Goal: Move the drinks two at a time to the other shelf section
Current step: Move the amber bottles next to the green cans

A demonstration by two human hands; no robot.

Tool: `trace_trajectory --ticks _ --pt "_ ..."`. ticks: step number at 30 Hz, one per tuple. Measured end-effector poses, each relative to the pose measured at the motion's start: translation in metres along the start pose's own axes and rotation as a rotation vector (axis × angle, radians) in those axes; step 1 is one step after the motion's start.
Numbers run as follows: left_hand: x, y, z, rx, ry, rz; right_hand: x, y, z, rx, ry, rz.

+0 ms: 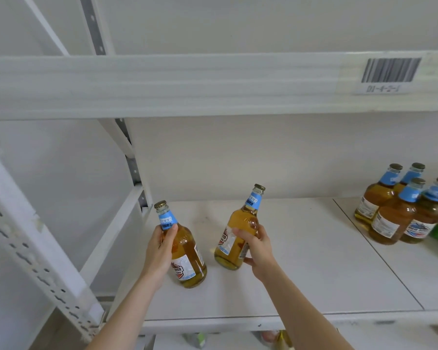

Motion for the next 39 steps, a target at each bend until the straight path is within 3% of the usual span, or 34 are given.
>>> trace_trajectory --ticks 21,31,39 --pt "-0.021 0.128 -0.040 0.201 -0.050 -0.067 -0.018 0.136 0.094 -0.161 0.020 0.122" --pt "-0.040 0.183 -0.108 0.259 -0.056 -0.116 -0.001 0.165 0.174 -0.188 0.036 0.157" --pt "-0.039 0.253 -0.192 0.236 -0.006 -0.100 0.028 0.191 0.280 -0.183 0.122 0.136"
Point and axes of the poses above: each hand's wrist, its own y-axis away from the middle knuckle, its own z-axis out of the back of the hand, x = y × z, the point moved 9 cm from there along -y, towards the middle knuckle, and after that the axes turned 3 degrees about -z, right-handed, at the moved point
